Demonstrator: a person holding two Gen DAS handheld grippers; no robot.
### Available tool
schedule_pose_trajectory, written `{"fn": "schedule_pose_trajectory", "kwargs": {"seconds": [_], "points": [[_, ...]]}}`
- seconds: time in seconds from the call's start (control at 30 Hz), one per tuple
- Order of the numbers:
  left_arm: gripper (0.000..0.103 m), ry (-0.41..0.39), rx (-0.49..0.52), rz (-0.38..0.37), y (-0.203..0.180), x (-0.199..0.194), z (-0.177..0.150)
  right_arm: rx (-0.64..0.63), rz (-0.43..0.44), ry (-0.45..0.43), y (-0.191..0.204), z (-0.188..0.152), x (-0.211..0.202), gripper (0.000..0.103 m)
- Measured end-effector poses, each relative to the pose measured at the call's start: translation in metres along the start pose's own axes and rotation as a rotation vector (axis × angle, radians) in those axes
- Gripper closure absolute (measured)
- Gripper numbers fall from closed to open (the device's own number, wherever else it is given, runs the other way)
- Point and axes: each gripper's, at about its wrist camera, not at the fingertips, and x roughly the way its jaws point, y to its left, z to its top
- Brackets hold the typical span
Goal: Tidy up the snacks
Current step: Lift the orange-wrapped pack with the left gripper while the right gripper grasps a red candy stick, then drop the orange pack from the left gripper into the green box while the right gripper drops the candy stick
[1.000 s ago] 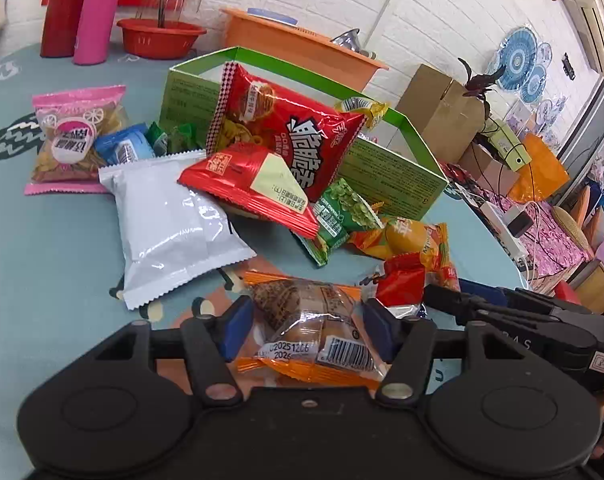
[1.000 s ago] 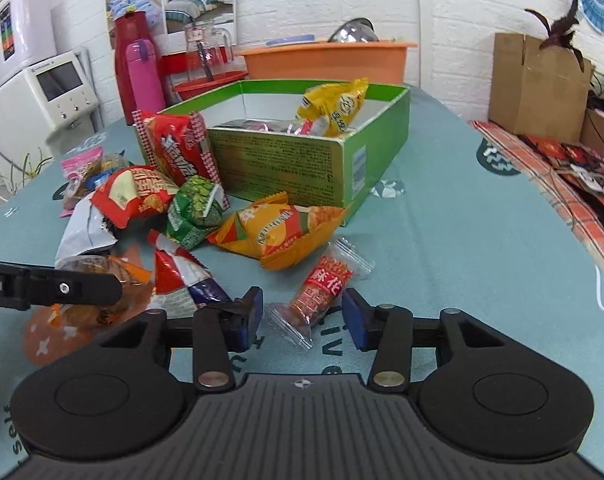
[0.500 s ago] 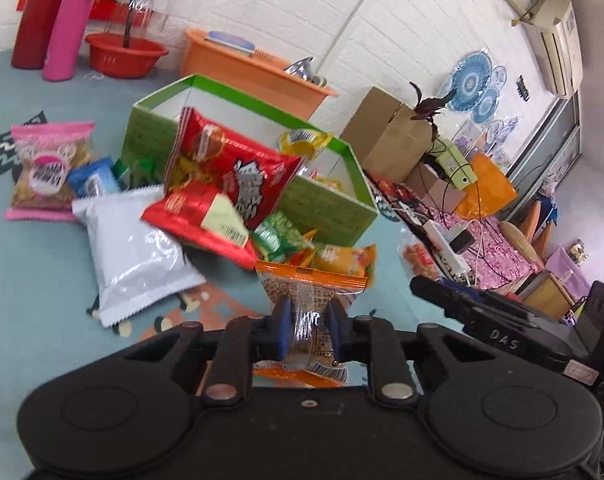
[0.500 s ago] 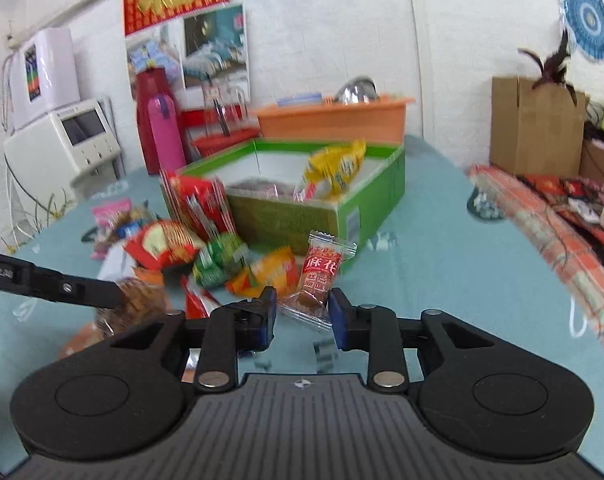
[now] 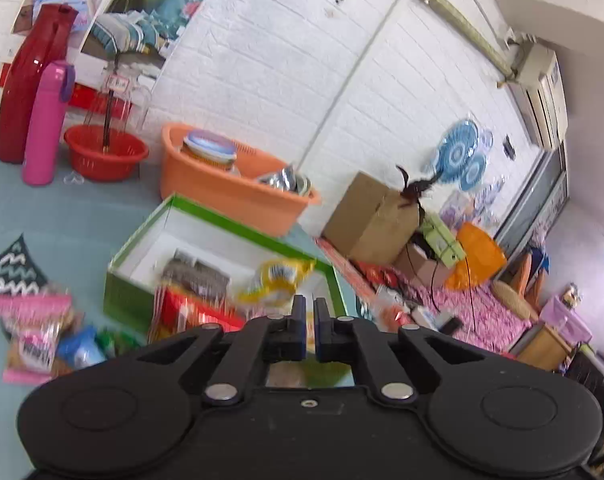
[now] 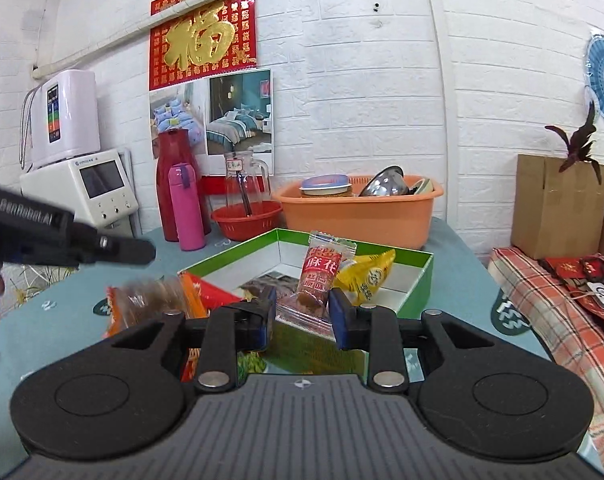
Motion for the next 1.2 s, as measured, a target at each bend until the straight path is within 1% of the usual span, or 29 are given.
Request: {"fn": "schedule_pose_trajectory", "kwargs": {"seconds": [0.07,0.13,0.17,0.2,0.23,0.27,0.33,0.4,0.5,0.57,0.77,0.87,0.9,0.97,1.03,1.1,1.2], "points": [[0.049,-0.007,-0.002,0.014,0.003,0.015,0.012,0.0,-0.004,0.001,-0.001,0.003,0.015,0.053],[0.049,0.026,-0.04,0.009,0.012,0.03,0.017,-0.001,-0.017,0.013,-0.002,0.004,0.029,0.053],[0.048,0.043,-0.041,0.0,0.014,0.033,0.015,0.0,-0.028,0.025,-0.004,0.004,0.034,0.053],[0.04,0.065,-0.025,-0.014,0.016,0.031,0.011,0.003,-0.032,0.033,-0.005,0.002,0.036,0.053],[0.016,0.08,-0.008,-0.014,0.015,0.027,0.004,0.007,-0.027,0.036,-0.007,0.001,0.036,0.052],[0.0,0.099,0.021,-0.011,0.013,0.022,-0.005,0.011,-0.019,0.04,-0.009,-0.002,0.035,0.052],[0.0,0.16,0.096,0.011,0.008,0.016,-0.029,0.011,-0.018,0.052,-0.012,-0.007,0.031,0.052],[0.0,0.253,0.159,0.033,0.005,0.014,-0.055,0.016,-0.021,0.058,-0.013,-0.012,0.027,0.052],[0.0,0.349,0.162,0.045,0.005,0.019,-0.083,0.043,-0.008,0.071,-0.014,-0.018,0.023,0.052],[0.0,0.373,0.16,0.063,0.007,0.027,-0.093,0.049,0.002,0.075,-0.011,-0.02,0.025,0.052],[0.0,0.423,0.126,0.078,0.016,0.054,-0.103,0.031,0.013,0.087,-0.003,-0.024,0.016,0.052],[0.0,0.411,0.132,0.062,0.017,0.056,-0.107,0.028,0.009,0.096,-0.003,-0.026,0.014,0.052],[0.0,0.413,0.116,0.055,0.018,0.054,-0.106,0.026,0.007,0.101,-0.003,-0.028,0.014,0.052],[0.0,0.386,0.082,0.006,0.017,0.044,-0.097,0.022,0.006,0.113,-0.003,-0.028,0.015,0.052],[0.0,0.333,0.09,-0.017,0.012,0.033,-0.081,0.009,0.016,0.103,-0.002,-0.026,0.013,0.052],[0.0,0.27,0.094,-0.025,0.006,0.024,-0.06,-0.003,0.012,0.088,-0.001,-0.021,0.014,0.052],[0.0,0.16,0.102,-0.003,0.002,0.019,-0.024,-0.02,0.021,0.057,0.0,-0.011,0.02,0.052]]}}
